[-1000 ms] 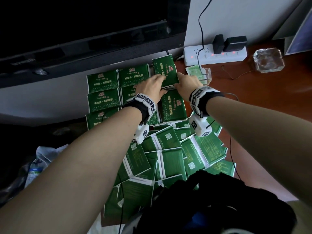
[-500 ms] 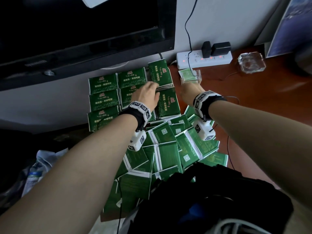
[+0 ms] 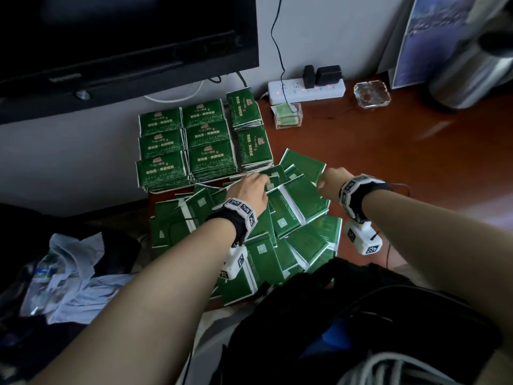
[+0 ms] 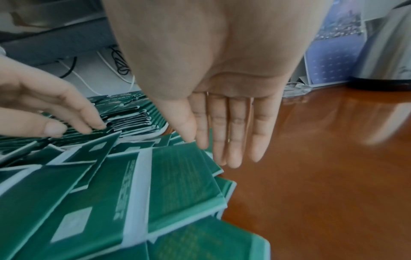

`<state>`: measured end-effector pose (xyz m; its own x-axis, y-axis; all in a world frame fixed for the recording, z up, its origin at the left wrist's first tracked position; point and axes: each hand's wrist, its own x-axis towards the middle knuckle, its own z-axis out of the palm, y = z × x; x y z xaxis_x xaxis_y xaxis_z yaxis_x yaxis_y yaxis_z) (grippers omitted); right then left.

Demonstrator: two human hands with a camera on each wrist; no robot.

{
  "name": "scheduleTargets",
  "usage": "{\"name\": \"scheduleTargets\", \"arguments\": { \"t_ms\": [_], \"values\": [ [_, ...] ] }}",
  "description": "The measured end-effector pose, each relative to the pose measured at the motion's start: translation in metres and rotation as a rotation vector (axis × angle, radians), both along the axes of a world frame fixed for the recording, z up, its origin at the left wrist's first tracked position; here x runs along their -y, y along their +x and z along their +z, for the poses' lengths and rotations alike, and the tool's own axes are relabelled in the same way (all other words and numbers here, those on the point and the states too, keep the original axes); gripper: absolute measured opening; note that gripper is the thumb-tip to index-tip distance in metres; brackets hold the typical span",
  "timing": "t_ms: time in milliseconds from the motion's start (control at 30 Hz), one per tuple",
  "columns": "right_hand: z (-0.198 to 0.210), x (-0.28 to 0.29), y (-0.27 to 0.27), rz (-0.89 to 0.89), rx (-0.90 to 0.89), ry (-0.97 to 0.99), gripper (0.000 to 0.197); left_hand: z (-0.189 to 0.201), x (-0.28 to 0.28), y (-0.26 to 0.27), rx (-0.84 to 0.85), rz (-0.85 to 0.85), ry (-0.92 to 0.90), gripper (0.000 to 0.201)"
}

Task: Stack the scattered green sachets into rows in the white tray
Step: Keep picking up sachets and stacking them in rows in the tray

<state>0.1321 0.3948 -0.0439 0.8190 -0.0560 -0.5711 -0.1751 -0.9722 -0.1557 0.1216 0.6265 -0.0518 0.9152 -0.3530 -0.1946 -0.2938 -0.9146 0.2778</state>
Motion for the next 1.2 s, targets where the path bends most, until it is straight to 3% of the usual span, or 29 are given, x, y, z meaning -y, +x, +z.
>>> {"name": "scheduleTargets", "arguments": {
  "t_ms": [167,300,467,533,833,1067,1200],
  "values": [
    [-0.012,0.006,-0.021,0.055,-0.019,-0.064,0.024,-0.011,-0.004,-0.027,-0.034,0.087,0.143,0.036],
    [-0.022,0.003,-0.023,0.070,-0.001,-0.061,0.022,-0.022,-0.002,-0.054,-0.074,0.214,0.212,0.065],
    [-0.035,-0.015,-0.024,-0.005,-0.022,0.023,0.070,-0.041,0.003,-0.075,-0.126,0.333,0.209,0.090],
    [-0.040,-0.022,-0.026,-0.041,-0.024,0.005,0.082,-0.047,0.006,-0.078,-0.131,0.351,0.196,0.092],
    [-0.048,-0.031,-0.031,-0.104,0.021,-0.067,0.099,-0.063,0.021,-0.080,-0.128,0.392,0.151,0.097],
    [-0.044,-0.022,-0.029,-0.192,0.000,0.017,0.092,-0.065,0.012,-0.073,-0.074,0.271,0.164,0.087],
    [-0.043,-0.008,-0.023,-0.155,0.006,0.021,0.084,-0.052,0.010,-0.050,-0.020,0.256,0.211,0.084]
  ]
}}
